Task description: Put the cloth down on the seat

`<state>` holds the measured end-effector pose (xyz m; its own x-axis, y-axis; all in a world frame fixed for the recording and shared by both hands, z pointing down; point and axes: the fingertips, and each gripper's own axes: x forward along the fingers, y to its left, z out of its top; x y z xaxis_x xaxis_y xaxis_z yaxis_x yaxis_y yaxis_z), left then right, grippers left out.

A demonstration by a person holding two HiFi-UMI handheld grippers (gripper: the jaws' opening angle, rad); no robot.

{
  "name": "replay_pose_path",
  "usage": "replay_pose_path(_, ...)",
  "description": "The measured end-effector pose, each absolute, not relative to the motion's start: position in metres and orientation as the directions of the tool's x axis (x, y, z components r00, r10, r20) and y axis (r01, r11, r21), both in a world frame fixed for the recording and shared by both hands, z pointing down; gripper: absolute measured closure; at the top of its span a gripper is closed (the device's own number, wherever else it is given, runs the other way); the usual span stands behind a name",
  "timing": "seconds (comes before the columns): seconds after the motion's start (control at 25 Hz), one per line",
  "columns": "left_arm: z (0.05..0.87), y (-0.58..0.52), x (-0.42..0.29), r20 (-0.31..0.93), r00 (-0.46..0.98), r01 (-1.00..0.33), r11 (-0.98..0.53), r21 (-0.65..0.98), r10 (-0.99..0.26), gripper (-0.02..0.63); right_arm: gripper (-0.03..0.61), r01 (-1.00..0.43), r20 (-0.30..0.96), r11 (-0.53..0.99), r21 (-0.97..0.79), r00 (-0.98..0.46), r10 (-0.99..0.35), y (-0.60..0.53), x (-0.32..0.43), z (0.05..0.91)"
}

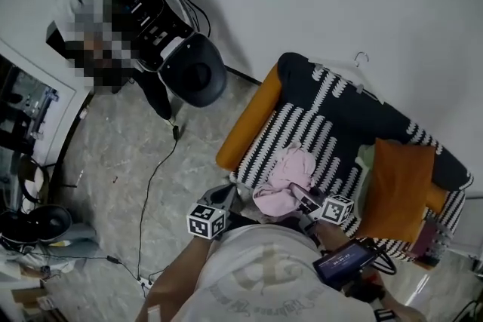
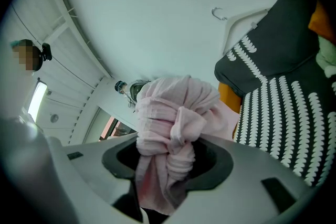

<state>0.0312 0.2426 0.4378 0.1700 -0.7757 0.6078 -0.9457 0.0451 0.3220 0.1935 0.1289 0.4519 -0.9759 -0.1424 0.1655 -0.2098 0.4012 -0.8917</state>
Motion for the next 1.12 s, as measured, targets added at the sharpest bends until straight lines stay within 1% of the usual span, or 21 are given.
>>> replay_pose_path(0.28, 0.441, 0.207, 0.019, 0.594, 0.258, -0.94, -0.056, 0.337, -0.762, 0.601, 0.342, -0.261, 0.184, 0.398, -0.88, -0.957, -0.223, 0.109, 0.184, 0.45)
replay_pose_path(0.48, 0.448, 0.183, -0.013, 0.589, 0.33, -0.924, -0.125, 0.362, -0.738, 0.601, 0.342, -0.33, 0.226, 0.422, -0.844, -0.934, -0.278, 0.101, 0.154, 0.441)
replay_pose_path(0.68, 0.442, 0.163, -0.032, 0.57, 0.423, -0.896, -0.23, 0.38, -0.704, 0.601, 0.342, -0.388, 0.253, 0.413, -0.824, -0.904, -0.344, 0.095, 0.129, 0.429)
replay_pose_path(0.92, 0.445, 0.149, -0.06, 0.563, 0.502, -0.86, -0.305, 0.41, -0.657, 0.601, 0.342, -0.471, 0.307, 0.387, -0.793, -0.857, -0.414, 0.089, 0.103, 0.43)
replay_pose_path(1.12, 0.454, 0.134, -0.082, 0.561, 0.557, -0.828, -0.353, 0.436, -0.613, 0.603, 0.342, -0.586, 0.403, 0.354, -0.729, -0.785, -0.469, 0.08, 0.096, 0.442)
